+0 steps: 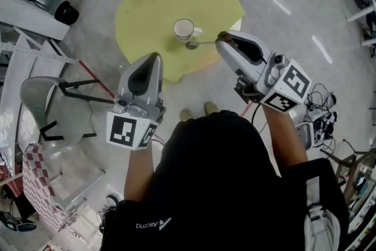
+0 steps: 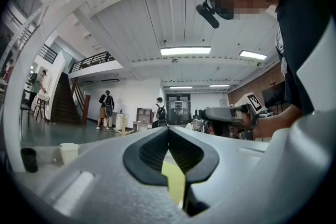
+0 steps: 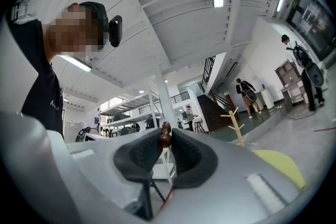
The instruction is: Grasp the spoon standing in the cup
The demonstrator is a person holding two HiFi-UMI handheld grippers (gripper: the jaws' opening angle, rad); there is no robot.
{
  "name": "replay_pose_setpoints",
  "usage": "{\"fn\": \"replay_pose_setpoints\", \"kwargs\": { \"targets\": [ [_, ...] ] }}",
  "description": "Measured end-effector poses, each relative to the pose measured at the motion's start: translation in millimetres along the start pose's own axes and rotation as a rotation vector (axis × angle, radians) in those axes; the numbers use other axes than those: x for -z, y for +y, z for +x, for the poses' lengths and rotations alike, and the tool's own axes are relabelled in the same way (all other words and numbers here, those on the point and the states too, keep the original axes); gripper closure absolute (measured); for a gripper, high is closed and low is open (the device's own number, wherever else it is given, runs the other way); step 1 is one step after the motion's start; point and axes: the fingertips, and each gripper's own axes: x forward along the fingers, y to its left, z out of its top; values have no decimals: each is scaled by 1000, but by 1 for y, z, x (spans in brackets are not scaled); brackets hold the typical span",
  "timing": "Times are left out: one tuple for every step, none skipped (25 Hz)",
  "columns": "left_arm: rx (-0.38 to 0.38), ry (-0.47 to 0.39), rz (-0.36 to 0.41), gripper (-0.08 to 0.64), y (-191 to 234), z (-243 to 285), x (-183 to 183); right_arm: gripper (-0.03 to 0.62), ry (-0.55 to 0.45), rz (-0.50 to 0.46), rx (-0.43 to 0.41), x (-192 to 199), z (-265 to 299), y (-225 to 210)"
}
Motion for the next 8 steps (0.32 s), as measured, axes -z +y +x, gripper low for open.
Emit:
{"fn": "replay_pose_setpoints", "kwargs": {
  "targets": [
    [0, 0, 2, 551, -6, -1, 0, 539, -2, 0, -1, -1, -5, 2],
    [0, 2, 3, 551, -9, -2, 0, 538, -3, 0, -3, -1, -8, 3],
    [-2, 4, 3, 551, -8, -2, 0, 538, -2, 0, -5, -1, -7, 3],
    [-5, 6, 3, 551, -3, -1, 1, 539, -1, 2, -7, 0, -2, 1],
    [-8, 8, 2, 551, 3, 1, 2, 539, 1, 4, -10, 0, 4, -2],
    [-11, 9, 0, 551, 9, 3, 2, 538, 3, 6, -12, 1, 10, -5],
    [-14, 11, -2, 551, 14, 4, 3, 539, 4, 8, -14, 2, 15, -8],
    [-17, 12, -3, 551, 19, 6, 4, 539, 6, 10, -16, 3, 20, -11]
  ]
}}
